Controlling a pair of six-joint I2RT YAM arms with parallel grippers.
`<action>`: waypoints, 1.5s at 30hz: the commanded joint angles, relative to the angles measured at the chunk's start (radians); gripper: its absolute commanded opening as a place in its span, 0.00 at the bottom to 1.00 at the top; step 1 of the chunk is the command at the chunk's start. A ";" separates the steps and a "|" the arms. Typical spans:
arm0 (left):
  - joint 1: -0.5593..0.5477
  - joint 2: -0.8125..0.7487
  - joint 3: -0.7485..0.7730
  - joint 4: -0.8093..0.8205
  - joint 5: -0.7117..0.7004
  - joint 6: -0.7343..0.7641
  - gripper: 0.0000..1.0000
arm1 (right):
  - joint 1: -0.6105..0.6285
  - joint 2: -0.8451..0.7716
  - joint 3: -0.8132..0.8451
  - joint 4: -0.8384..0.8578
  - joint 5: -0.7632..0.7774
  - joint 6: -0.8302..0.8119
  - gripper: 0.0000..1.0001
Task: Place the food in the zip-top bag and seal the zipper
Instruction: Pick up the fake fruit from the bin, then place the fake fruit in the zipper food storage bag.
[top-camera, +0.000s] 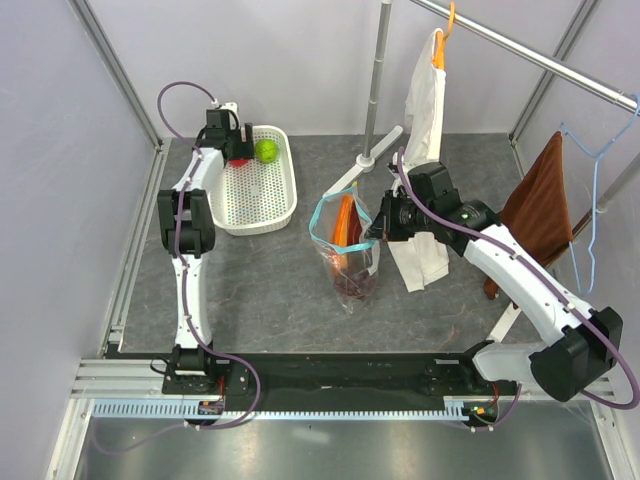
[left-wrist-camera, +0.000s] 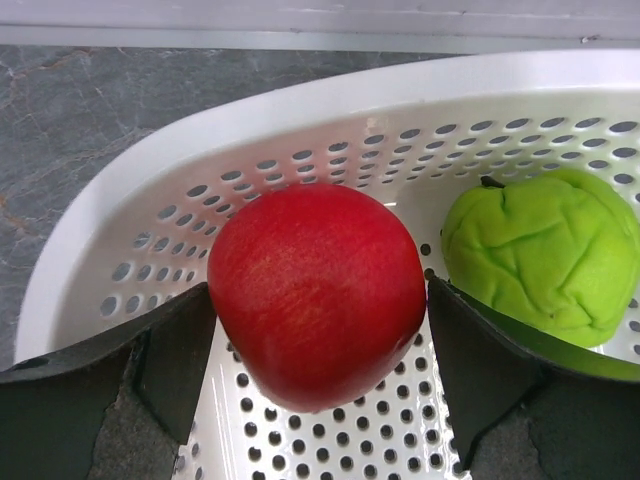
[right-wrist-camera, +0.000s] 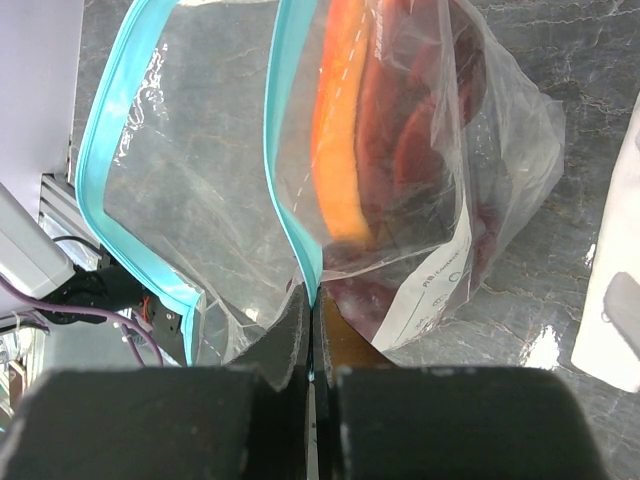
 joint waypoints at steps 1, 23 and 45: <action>-0.003 0.027 0.048 0.055 -0.019 -0.023 0.91 | -0.004 0.010 0.013 0.021 -0.006 0.009 0.00; -0.023 -0.576 -0.249 -0.002 0.271 0.020 0.40 | -0.012 -0.010 0.007 0.018 0.014 -0.009 0.00; -0.626 -1.019 -0.782 -0.073 0.458 -0.154 0.48 | -0.013 -0.055 0.040 -0.027 0.058 -0.037 0.00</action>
